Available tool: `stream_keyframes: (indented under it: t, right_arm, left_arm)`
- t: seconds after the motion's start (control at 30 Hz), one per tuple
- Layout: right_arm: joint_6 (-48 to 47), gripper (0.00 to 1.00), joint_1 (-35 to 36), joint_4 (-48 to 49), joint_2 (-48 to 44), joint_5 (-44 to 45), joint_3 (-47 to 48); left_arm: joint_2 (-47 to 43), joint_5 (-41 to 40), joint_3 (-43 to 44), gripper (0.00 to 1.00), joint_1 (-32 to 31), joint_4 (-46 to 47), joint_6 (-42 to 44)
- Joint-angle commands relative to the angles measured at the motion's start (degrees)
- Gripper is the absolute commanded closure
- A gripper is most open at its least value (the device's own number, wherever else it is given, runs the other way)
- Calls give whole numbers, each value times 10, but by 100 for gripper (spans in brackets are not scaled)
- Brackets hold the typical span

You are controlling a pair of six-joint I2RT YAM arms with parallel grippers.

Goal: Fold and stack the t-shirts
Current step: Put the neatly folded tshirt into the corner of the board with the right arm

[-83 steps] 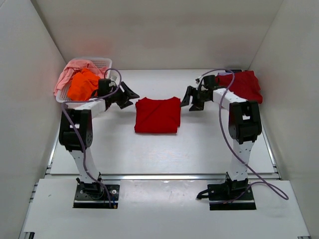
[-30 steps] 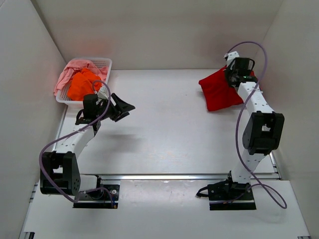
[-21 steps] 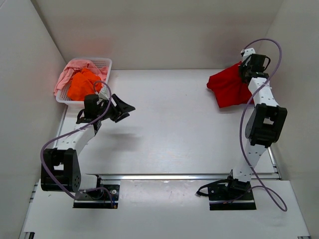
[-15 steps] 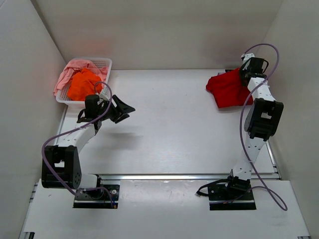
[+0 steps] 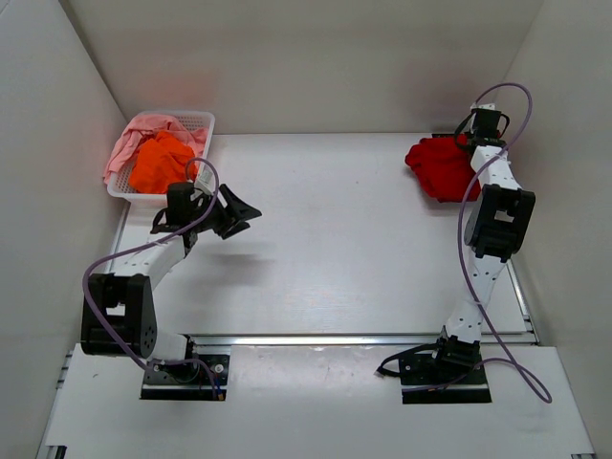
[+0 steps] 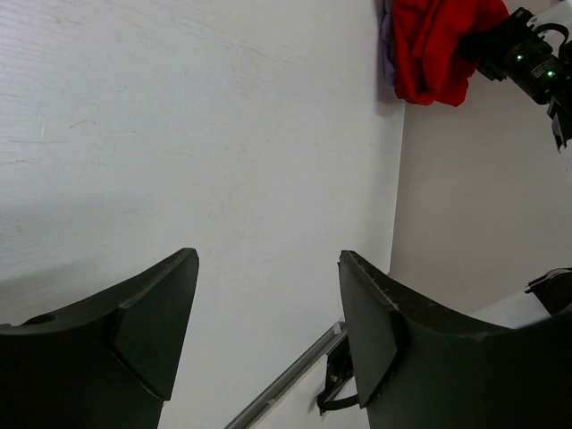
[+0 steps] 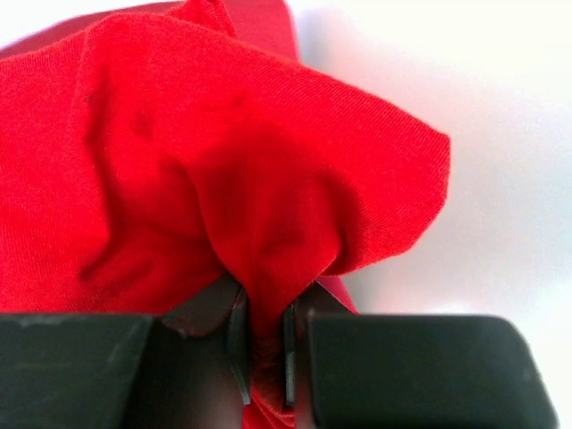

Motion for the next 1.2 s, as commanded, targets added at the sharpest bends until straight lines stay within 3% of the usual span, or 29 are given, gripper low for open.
stream_keyframes:
  t: [0.0,0.17,0.2,0.27,0.3,0.37,0.47,0.57,0.7,0.9,1.0,1.17]
  right_arm:
    - [4,100,-8,54,-7,94,22]
    - [4,99,-10,77,-16,107,23]
    - [0,93,-13,77,-19,90,24]
    - [7,56,-14,80,-29,58,13]
    - [12,50,-14,84,-40,48,3]
    - [21,16,-4,76,-52,56,-3]
    - [34,1,11,57,-93,73,-3]
    - [54,0,32,-3,-149,74,-19]
    - [120,1,85,-105,-260,7,-99]
    - [242,1,206,-112,-476,-44,-354]
    - [278,0,205,-55,-602,-107,-498]
    - [280,1,164,-65,-678,-132,-551]
  left_arm:
    - [-1,2,22,25,-4,-7,16]
    - [-2,-3,15,25,-4,-7,23]
    - [-5,-1,20,25,-9,-7,21]
    - [-3,8,19,23,-7,-23,22]
    - [-2,12,20,6,-13,-24,26]
    - [-5,16,23,2,-15,-29,32]
    - [-11,18,29,1,-18,-50,52]
    - [-16,21,44,1,-22,-76,81]
    - [-22,0,65,1,-51,-141,127]
    - [-48,-29,72,1,-98,-206,156]
    - [-109,-64,59,1,-113,-230,173]
    - [-171,-70,28,2,-99,-250,181]
